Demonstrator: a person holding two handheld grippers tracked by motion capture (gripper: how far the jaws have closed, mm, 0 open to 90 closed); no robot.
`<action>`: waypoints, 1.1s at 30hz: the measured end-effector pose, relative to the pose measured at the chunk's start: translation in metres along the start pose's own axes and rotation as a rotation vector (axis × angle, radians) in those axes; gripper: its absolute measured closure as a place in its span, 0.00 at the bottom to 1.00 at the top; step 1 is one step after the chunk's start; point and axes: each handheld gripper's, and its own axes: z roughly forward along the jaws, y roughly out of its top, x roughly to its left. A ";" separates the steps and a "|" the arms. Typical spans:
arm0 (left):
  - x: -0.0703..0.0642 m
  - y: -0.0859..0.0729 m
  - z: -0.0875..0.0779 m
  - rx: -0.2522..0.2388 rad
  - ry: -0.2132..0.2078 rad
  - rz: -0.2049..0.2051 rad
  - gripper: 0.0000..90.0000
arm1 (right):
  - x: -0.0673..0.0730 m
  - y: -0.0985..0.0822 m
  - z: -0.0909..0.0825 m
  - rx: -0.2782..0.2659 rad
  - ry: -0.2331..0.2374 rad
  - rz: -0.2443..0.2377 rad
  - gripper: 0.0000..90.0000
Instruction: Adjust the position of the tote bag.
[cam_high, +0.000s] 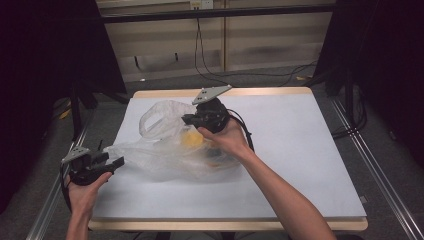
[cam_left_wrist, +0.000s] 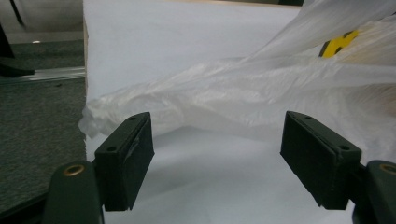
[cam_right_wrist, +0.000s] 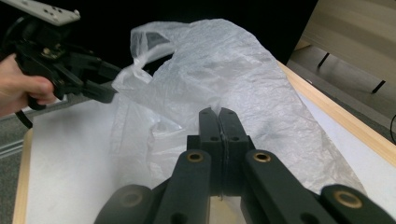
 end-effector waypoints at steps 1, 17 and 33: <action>-0.001 -0.001 0.002 0.007 -0.001 0.006 0.27 | 0.000 0.000 -0.001 -0.005 0.003 0.000 1.00; -0.007 0.016 0.016 -0.059 -0.100 -0.024 0.26 | -0.007 -0.005 -0.027 -0.054 -0.002 0.011 1.00; -0.025 0.030 0.024 -0.070 -0.150 -0.005 0.47 | -0.010 -0.022 -0.061 -0.085 -0.017 0.015 1.00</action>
